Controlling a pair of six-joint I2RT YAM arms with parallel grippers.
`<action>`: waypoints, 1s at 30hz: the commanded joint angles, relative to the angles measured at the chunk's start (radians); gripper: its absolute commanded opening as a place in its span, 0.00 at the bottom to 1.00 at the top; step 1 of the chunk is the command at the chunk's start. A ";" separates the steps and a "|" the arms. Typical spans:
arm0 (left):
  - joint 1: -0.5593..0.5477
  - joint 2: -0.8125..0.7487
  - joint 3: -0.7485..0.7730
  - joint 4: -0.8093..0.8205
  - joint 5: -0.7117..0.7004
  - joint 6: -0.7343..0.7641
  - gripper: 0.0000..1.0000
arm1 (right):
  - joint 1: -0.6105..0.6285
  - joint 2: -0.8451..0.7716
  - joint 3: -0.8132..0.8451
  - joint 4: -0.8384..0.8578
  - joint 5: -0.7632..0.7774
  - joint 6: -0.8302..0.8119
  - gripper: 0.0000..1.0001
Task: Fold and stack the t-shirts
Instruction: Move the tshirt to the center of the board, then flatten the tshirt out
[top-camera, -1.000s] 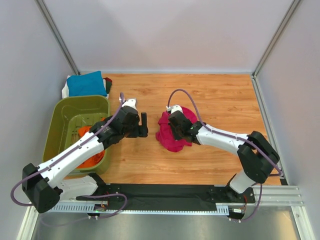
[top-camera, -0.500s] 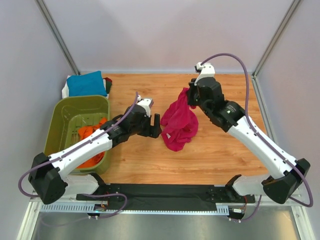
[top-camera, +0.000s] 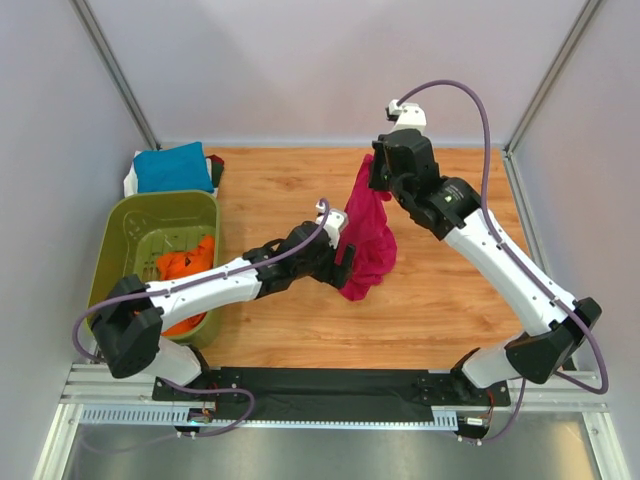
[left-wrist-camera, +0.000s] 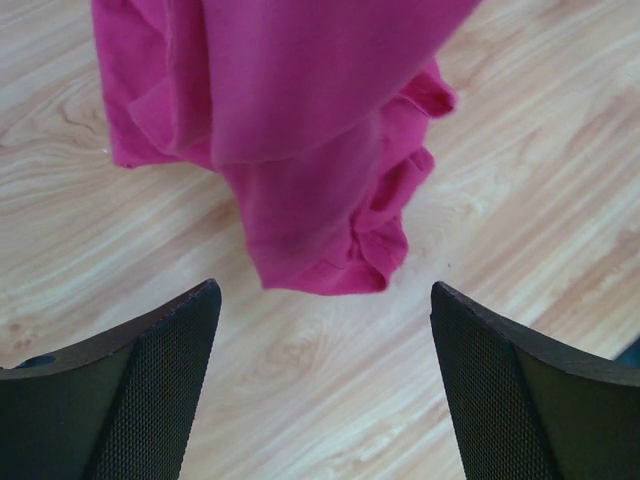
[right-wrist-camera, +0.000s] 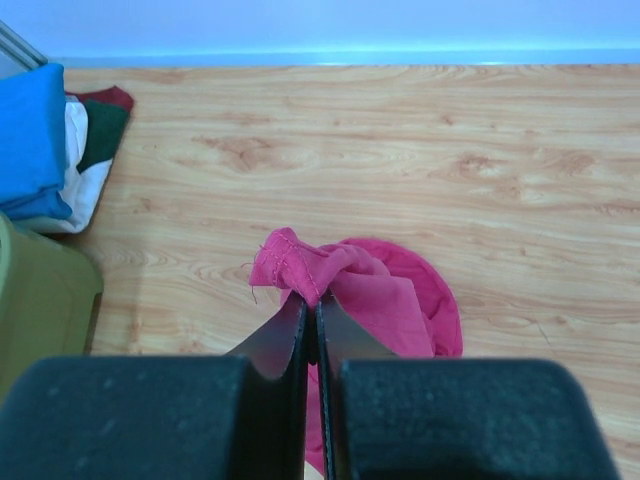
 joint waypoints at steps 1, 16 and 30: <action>0.003 0.040 -0.011 0.128 -0.089 0.056 0.92 | -0.021 0.007 0.085 -0.016 0.018 -0.019 0.00; 0.006 0.227 -0.068 0.396 -0.150 0.069 0.55 | -0.043 -0.003 0.096 -0.033 -0.013 -0.035 0.00; 0.158 -0.228 0.277 -0.237 -0.350 0.198 0.00 | -0.182 0.003 0.344 -0.169 0.050 -0.068 0.00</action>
